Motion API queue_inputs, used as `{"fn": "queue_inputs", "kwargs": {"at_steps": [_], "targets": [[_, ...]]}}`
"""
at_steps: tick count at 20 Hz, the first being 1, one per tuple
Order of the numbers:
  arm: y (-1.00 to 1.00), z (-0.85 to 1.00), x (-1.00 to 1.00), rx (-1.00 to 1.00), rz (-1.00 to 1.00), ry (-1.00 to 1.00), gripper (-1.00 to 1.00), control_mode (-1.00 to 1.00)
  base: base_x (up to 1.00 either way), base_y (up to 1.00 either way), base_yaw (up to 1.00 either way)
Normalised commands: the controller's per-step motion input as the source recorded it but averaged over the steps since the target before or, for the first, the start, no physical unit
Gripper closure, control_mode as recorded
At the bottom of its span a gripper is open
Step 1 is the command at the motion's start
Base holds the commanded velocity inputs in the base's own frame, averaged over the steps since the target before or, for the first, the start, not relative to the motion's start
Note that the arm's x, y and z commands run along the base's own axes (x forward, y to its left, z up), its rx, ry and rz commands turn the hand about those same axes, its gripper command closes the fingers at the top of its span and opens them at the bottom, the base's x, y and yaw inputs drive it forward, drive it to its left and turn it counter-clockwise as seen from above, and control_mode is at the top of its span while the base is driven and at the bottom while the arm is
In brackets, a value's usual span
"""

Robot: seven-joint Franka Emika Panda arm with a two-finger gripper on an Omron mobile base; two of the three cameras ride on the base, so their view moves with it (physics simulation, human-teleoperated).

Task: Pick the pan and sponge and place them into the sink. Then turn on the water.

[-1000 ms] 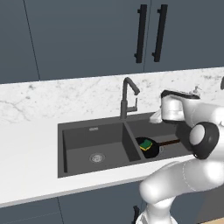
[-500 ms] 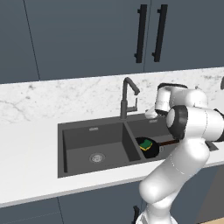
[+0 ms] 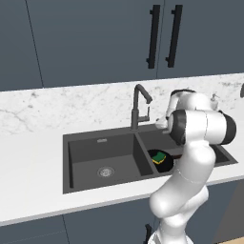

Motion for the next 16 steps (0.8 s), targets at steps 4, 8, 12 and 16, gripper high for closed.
{"fn": "queue_inputs", "kwargs": {"at_steps": [4,8,12,16], "targets": [[0.06,0.00,0.26,0.01,0.00,0.00,-1.00,-1.00,0.00,0.00,0.00],[0.08,0.00,0.26,0.04,0.00,0.00,-1.00,-1.00,0.00,0.00,0.00],[0.04,-0.03,0.20,0.07,0.00,0.01,-1.00,-1.00,0.00,0.00,0.00],[0.00,-0.10,0.20,0.11,0.00,0.00,-1.00,-1.00,0.00,0.00,0.00]]}}
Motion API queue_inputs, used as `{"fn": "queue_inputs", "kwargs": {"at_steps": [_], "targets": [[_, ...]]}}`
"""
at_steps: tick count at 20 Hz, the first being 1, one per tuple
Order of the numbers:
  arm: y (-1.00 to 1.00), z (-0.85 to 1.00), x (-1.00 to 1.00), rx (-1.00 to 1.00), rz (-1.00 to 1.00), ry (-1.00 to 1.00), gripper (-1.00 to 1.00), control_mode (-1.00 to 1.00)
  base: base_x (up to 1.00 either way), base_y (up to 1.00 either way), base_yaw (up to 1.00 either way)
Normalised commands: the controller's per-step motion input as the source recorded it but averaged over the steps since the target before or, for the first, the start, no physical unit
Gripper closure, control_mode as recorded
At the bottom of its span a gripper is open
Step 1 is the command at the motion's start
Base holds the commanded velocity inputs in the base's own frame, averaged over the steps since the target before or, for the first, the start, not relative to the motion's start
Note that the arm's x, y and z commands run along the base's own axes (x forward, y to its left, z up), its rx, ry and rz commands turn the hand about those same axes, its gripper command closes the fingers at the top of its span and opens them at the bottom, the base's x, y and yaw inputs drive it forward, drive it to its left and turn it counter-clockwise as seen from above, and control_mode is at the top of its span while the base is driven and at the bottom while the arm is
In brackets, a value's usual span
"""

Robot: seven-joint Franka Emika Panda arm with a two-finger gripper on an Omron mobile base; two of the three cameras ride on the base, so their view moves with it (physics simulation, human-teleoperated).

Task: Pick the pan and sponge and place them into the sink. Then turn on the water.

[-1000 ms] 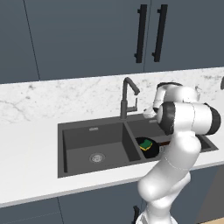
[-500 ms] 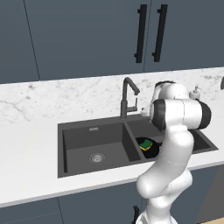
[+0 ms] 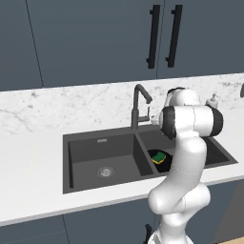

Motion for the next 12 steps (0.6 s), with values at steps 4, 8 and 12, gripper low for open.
{"fn": "queue_inputs", "kwargs": {"at_steps": [4,8,12], "targets": [[0.00,-0.06,0.21,0.13,0.01,0.00,-1.00,-1.00,0.00,0.00,0.00],[0.01,-0.06,0.24,0.12,0.02,0.00,-1.00,-1.00,0.00,0.00,0.00],[0.06,-0.03,0.27,0.06,0.05,0.01,-1.00,-1.00,0.00,0.00,0.00]]}}
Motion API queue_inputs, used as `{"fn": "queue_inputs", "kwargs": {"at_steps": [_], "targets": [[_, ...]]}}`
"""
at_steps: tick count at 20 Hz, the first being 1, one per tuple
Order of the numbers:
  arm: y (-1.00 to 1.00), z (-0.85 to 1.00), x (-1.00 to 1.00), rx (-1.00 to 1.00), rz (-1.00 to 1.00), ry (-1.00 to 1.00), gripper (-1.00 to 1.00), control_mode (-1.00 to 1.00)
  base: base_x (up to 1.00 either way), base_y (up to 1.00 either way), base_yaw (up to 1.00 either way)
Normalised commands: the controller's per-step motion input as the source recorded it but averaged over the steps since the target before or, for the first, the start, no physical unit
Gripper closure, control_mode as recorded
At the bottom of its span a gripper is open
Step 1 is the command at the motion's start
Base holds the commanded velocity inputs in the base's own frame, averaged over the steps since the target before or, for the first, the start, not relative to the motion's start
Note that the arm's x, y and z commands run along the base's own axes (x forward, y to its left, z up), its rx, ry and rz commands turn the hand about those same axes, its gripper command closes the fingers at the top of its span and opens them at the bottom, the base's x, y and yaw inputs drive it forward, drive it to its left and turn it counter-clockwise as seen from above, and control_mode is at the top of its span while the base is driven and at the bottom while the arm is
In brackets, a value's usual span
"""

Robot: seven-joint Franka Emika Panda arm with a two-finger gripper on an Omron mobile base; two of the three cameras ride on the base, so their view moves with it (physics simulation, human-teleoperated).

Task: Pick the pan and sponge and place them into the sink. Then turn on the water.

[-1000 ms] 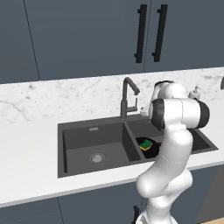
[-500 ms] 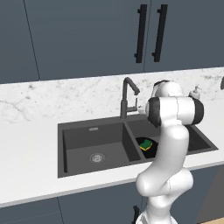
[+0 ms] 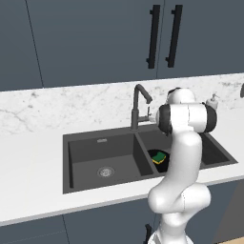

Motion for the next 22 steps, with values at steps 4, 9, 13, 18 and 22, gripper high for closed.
{"fn": "queue_inputs", "kwargs": {"at_steps": [4,9,13,18,22], "targets": [[0.15,-0.06,0.36,0.01,0.06,0.01,-1.00,-1.00,0.00,0.00,0.00],[0.15,-0.11,0.39,0.00,0.05,0.00,-1.00,-1.00,0.00,0.00,0.00],[0.02,-0.19,0.39,0.00,0.01,0.00,-1.00,-1.00,0.00,0.00,0.00],[0.00,-0.21,0.42,0.00,0.00,0.00,-1.00,-1.00,0.00,0.00,0.00],[0.00,-0.15,0.42,0.00,0.00,0.00,-1.00,-1.00,0.00,0.00,0.00]]}}
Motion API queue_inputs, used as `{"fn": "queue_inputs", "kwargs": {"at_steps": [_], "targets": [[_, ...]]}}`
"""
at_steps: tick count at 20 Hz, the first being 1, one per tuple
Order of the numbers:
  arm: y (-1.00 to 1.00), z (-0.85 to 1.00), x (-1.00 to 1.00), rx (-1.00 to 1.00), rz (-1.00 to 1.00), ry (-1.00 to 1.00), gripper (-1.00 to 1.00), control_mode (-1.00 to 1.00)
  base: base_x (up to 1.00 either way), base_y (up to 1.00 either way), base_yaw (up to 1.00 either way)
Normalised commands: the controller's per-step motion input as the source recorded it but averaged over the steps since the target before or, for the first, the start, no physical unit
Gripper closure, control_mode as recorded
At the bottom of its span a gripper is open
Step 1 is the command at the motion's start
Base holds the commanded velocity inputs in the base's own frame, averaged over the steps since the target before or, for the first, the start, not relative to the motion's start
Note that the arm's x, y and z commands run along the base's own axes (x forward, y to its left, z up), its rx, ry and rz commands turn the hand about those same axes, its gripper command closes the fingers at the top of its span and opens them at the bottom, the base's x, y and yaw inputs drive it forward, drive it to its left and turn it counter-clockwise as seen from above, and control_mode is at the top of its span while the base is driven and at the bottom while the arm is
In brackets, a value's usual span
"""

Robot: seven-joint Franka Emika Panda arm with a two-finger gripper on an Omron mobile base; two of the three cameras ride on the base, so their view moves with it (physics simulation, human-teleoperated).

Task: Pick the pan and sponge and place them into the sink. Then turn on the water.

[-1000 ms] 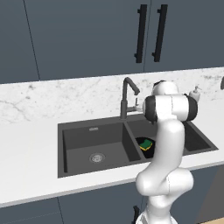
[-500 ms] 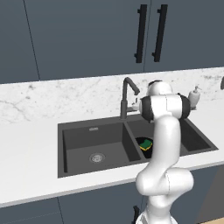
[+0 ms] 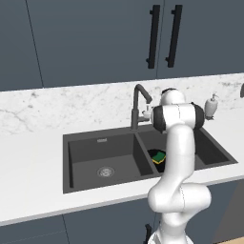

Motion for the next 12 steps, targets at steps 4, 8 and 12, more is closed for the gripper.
{"fn": "queue_inputs", "kwargs": {"at_steps": [4,8,12], "targets": [[-0.01,-0.20,0.29,0.00,0.00,0.00,-1.00,-1.00,0.00,0.00,0.00],[-0.42,-0.23,0.09,-0.03,-0.08,0.00,-1.00,-1.00,0.00,0.00,0.00],[-0.78,-0.06,0.06,-0.08,-0.07,0.00,-1.00,-1.00,0.00,0.00,0.00]]}}
